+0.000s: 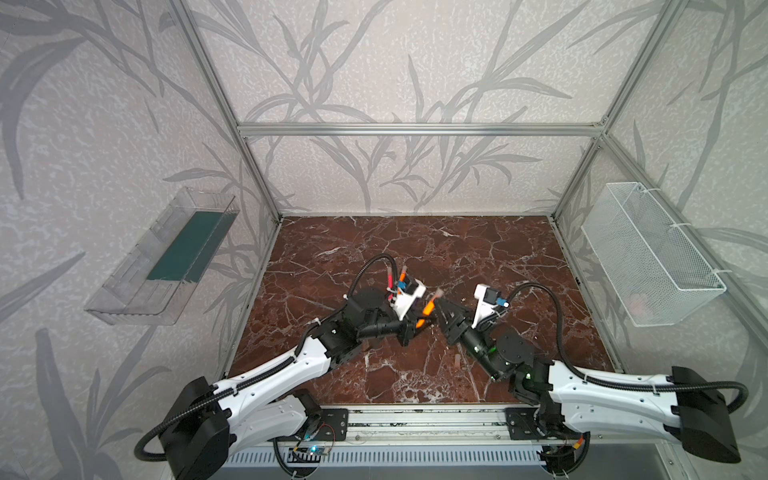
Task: Insert the pens into the pen caps
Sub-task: 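Open the right gripper and draw it back while the left lowers the capped marker, then lay the capped orange marker on the table beside the others with the left gripper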
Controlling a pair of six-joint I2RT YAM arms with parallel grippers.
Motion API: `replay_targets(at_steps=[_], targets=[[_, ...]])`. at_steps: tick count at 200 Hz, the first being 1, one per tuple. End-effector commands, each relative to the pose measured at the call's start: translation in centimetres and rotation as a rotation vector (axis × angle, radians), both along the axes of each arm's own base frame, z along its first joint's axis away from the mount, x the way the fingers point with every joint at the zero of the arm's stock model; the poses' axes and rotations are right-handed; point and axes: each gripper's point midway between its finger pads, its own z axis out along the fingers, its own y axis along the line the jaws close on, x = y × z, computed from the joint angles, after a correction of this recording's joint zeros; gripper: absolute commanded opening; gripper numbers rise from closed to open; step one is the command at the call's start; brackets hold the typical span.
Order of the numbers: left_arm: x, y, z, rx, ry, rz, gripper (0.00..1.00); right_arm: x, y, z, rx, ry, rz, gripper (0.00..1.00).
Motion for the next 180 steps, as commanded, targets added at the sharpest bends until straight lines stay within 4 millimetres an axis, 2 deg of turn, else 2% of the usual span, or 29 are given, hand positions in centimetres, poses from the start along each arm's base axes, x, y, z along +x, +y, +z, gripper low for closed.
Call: replay_targets(at_steps=[1,13,26,52,73,90,94,127,144,180], targets=[[7.2,6.4,0.4,0.018,-0.072,0.481,0.0,-1.7,-1.5,-5.4,-0.286,0.104,0.018,0.54],[7.6,8.0,-2.3,0.094,-0.031,0.563,0.0,-0.8,-3.5,-5.4,-0.322,0.118,-0.058,0.67],[7.9,9.9,-4.8,0.17,0.016,0.649,0.0,0.1,-5.5,-5.6,-0.341,0.147,-0.112,0.74],[8.5,13.9,-8.5,0.289,0.113,0.807,0.0,1.2,-9.0,-6.9,-0.406,0.221,-0.207,0.78],[9.5,16.0,-11.1,0.337,0.205,0.885,0.0,1.7,-10.5,-8.3,-0.434,0.278,-0.238,0.79],[10.2,16.0,-13.2,0.363,0.294,0.878,0.0,1.7,-10.5,-9.3,-0.442,0.314,-0.22,0.79],[10.4,15.8,-13.6,0.369,0.312,0.873,0.0,2.1,-11.1,-9.5,-0.439,0.328,-0.245,0.79],[11.6,13.4,-16.5,0.384,0.405,0.79,0.0,2.2,-12.0,-10.8,-0.448,0.362,-0.276,0.79],[11.8,12.4,-17.2,0.411,0.44,0.746,0.0,2.1,-12.2,-11.0,-0.439,0.364,-0.278,0.79],[12.9,12.9,-17.9,0.458,0.452,0.792,0.0,2.2,-12.8,-11.1,-0.443,0.359,-0.3,0.79]])
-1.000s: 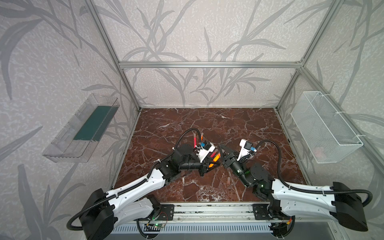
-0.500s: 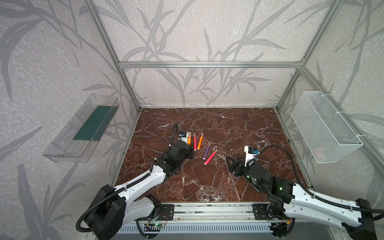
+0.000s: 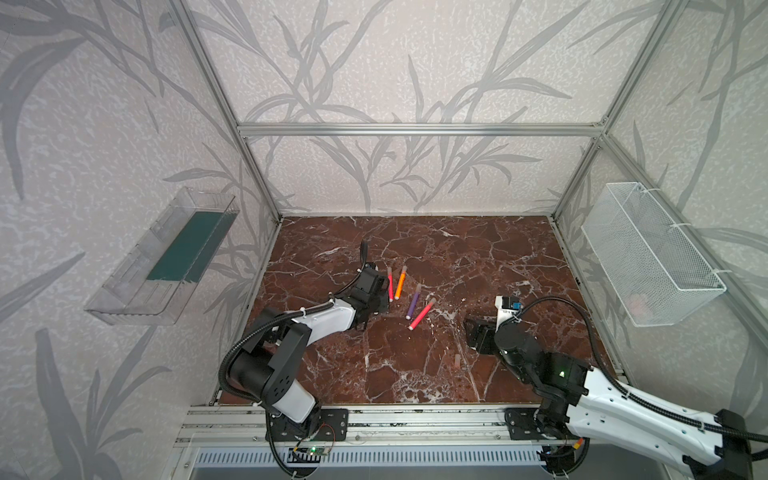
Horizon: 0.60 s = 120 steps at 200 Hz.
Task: Insert the pens into the pen caps
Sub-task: 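Lay the capped orange marker on the table beside the others with the left gripper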
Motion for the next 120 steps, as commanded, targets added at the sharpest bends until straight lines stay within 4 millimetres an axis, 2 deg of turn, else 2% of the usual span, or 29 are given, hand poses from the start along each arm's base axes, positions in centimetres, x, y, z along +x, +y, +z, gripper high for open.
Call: replay_targets(at_steps=[1,23,63,95,120], targets=[[0.5,0.2,-0.2,0.015,0.023,0.032,0.0,0.0,-0.8,-0.6,-0.011,0.007,-0.027,0.79],[0.9,0.4,-1.2,0.042,0.06,0.053,0.0,-0.1,-0.8,-0.6,-0.009,0.011,-0.024,0.79],[1.4,-0.8,-3.2,0.042,0.123,0.02,0.0,0.1,-1.6,-0.6,-0.029,0.002,-0.049,0.79],[1.4,-0.8,-3.5,0.049,0.134,0.019,0.0,0.0,-2.1,-0.5,-0.041,-0.003,-0.059,0.79],[1.4,-1.0,-3.8,0.042,0.133,0.006,0.1,0.2,-2.5,-0.6,-0.056,-0.006,-0.075,0.79]])
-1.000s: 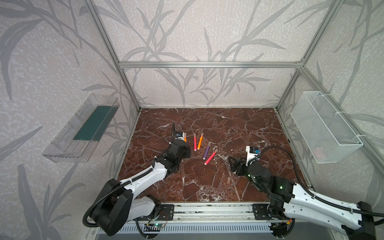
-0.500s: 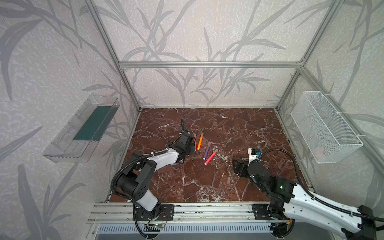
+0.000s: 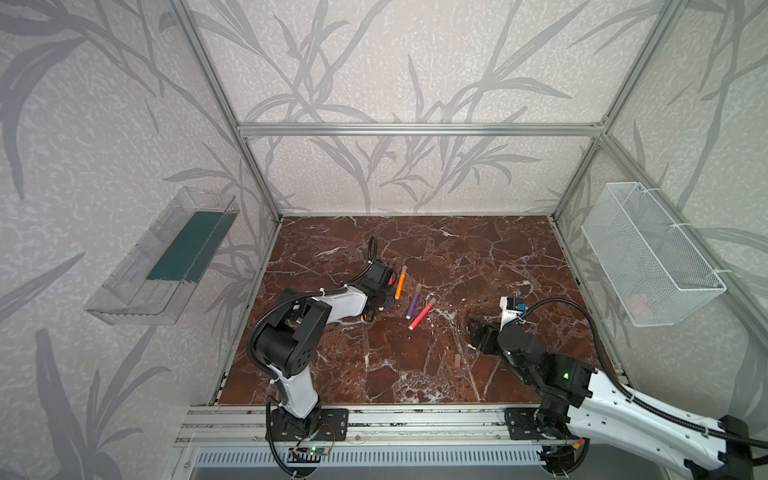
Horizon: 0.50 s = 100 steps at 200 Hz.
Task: Insert the pens into the pen caps
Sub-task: 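Lay the capped orange marker on the table beside the others with the left gripper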
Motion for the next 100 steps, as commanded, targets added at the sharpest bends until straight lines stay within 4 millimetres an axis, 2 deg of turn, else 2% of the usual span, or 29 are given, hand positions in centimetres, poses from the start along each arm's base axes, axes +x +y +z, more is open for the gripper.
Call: replay_targets(at_steps=[1,23,41,74,100], targets=[[-0.4,0.1,-0.8,0.005,0.035,0.001,0.11,0.2,-1.3,-0.5,-0.041,-0.003,-0.04,0.79],[-0.5,-0.1,-0.5,-0.002,0.037,-0.011,0.23,0.2,-1.4,-0.3,-0.043,-0.005,-0.042,0.79],[-0.4,-0.2,0.4,-0.004,0.021,-0.02,0.3,0.2,-1.8,-0.1,-0.052,-0.011,-0.051,0.79],[-0.9,0.1,3.6,-0.02,-0.035,-0.034,0.44,0.1,-1.9,0.1,-0.039,-0.017,-0.051,0.79],[-1.8,1.5,6.3,-0.001,-0.097,-0.014,0.51,0.1,-2.3,0.3,-0.047,-0.023,-0.058,0.79]])
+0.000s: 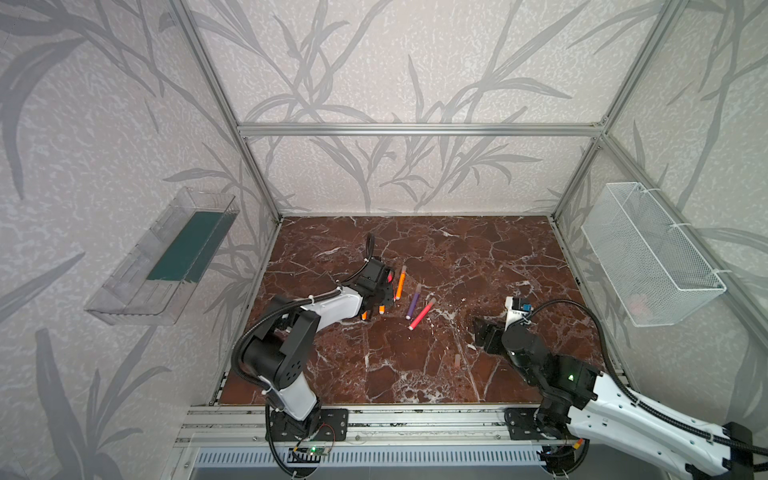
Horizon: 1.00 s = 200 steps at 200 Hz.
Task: Insert the pens into the pen caps
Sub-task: 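Lay the capped orange marker on the table beside the others with the left gripper, then lower the left gripper onto the uncapped thin orange marker and grasp it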
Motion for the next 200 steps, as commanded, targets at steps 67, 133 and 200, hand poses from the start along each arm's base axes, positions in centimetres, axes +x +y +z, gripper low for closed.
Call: replay_targets(at_steps=[67,133,200], targets=[[-4.4,8.4,3.2,0.137,-0.159,0.257,0.53,0.0,-0.7,-0.3,-0.033,0.003,-0.015,0.79],[-4.5,7.7,-0.9,0.133,-0.065,0.25,0.49,-0.2,-0.6,-0.7,-0.029,0.021,-0.008,0.8],[-3.9,7.1,-2.4,0.163,-0.024,0.22,0.51,-0.5,-1.2,-0.5,-0.018,0.006,-0.017,0.79]])
